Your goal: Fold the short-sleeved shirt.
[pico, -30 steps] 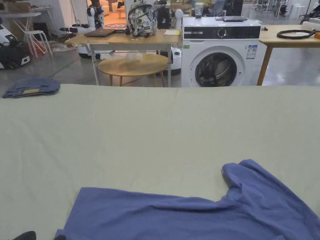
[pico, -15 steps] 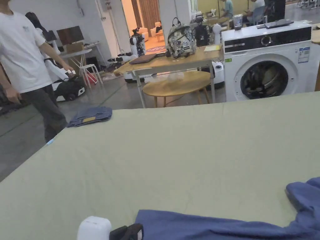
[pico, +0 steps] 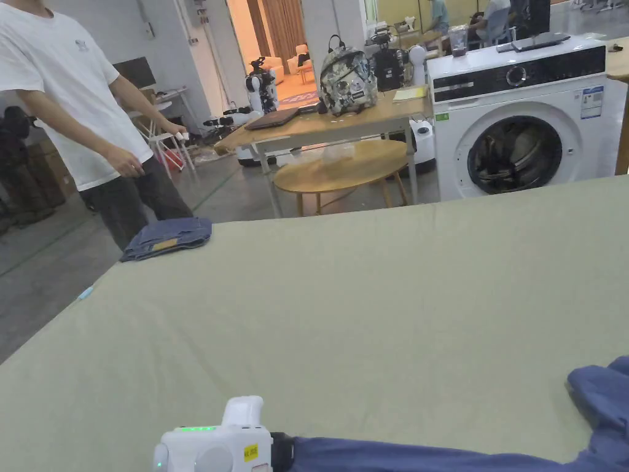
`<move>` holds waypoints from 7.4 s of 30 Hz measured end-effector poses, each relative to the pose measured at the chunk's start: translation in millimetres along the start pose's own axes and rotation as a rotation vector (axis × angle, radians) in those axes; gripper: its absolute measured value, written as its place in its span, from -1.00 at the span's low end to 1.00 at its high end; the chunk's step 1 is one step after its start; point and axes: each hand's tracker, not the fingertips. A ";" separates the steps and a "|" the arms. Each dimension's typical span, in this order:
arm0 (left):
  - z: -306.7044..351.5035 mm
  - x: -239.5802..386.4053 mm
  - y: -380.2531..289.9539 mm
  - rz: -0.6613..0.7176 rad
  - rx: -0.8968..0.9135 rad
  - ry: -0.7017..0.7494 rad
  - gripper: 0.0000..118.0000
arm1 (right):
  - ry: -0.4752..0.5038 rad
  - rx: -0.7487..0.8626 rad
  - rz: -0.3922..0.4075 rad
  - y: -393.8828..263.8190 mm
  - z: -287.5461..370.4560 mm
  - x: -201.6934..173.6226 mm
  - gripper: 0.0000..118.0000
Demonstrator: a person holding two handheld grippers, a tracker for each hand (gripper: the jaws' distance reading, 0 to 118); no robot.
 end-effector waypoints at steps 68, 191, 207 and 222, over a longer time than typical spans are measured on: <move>277.6 61.9 -128.8 -0.106 0.505 -0.145 -1.00 | 0.138 0.106 0.145 24.9 6.3 -38.9 -0.90; 92.6 251.6 -103.1 0.006 -0.147 -0.659 -0.86 | 0.167 -0.044 0.100 -15.2 -9.6 -67.5 -1.00; 71.5 285.1 -137.5 -0.097 -0.274 -0.843 -1.00 | 0.086 -0.099 -0.002 -39.2 -13.4 -43.4 -1.00; 133.7 196.0 -137.5 0.005 0.006 -0.686 0.12 | 0.316 -0.318 0.195 -56.9 -64.8 -132.2 -1.00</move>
